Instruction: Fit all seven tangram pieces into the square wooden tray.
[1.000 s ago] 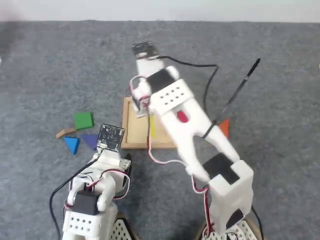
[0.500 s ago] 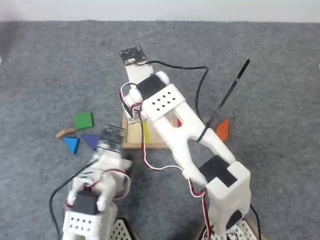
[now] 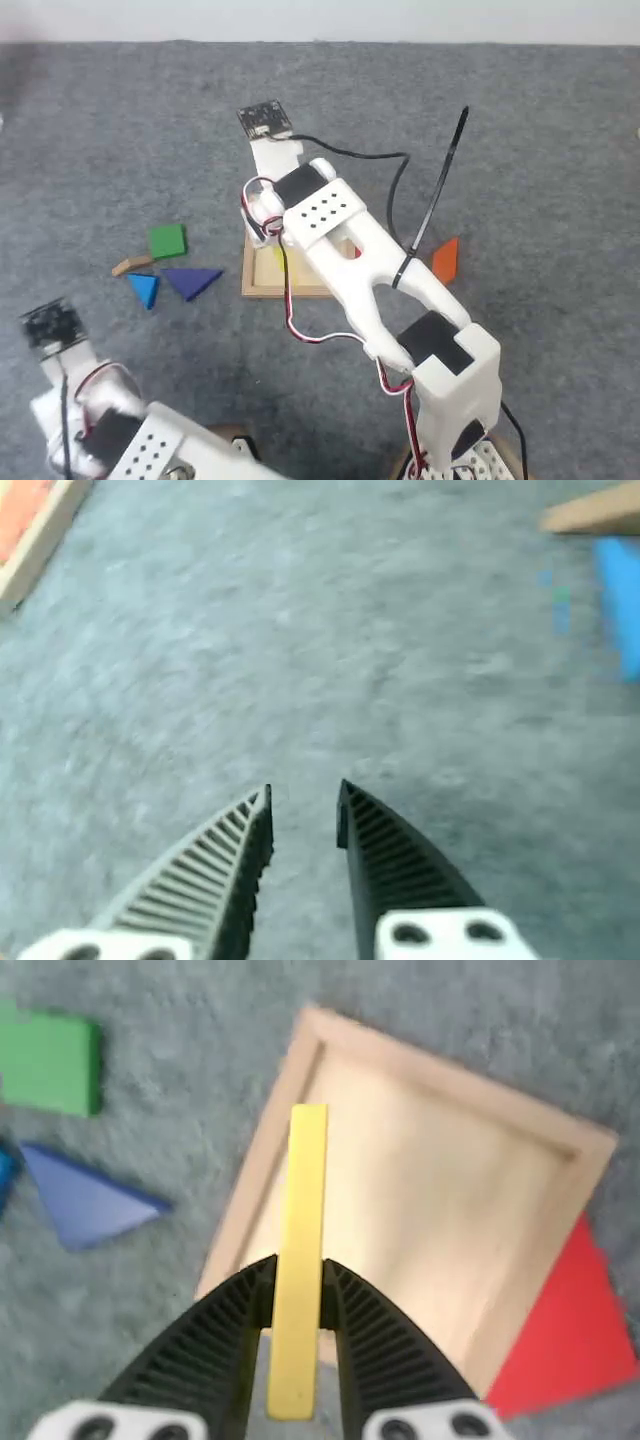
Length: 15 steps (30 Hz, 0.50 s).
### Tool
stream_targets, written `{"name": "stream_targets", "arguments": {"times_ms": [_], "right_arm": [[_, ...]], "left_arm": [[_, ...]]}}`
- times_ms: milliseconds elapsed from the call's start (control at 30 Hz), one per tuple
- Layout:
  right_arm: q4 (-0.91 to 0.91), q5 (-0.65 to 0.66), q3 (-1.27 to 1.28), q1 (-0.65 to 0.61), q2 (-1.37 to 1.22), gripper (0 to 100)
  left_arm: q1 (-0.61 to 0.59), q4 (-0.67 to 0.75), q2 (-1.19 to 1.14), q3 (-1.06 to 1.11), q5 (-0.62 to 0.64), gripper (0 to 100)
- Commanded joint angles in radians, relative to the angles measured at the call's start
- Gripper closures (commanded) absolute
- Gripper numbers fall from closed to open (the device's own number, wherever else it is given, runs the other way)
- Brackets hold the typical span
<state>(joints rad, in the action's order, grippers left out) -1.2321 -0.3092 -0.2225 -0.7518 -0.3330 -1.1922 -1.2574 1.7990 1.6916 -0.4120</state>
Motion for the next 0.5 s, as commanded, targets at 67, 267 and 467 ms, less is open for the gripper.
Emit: {"name": "stream_targets", "arguments": {"times_ms": [67, 267, 467], "right_arm": [[0.113, -0.081, -0.009, 0.008, 0.004, 99.1], [0.186, -0.157, -0.014, 0.012, -0.162, 99.1], [0.216, -0.17, -0.015, 0.016, -0.234, 98.9]], "left_arm": [[-0.052, 0.008, 0.014, -0.008, -0.012, 90], [-0.052, -0.018, 0.015, -0.008, -0.012, 90], [-0.052, -0.017, 0.015, -0.008, -0.012, 90]]}}
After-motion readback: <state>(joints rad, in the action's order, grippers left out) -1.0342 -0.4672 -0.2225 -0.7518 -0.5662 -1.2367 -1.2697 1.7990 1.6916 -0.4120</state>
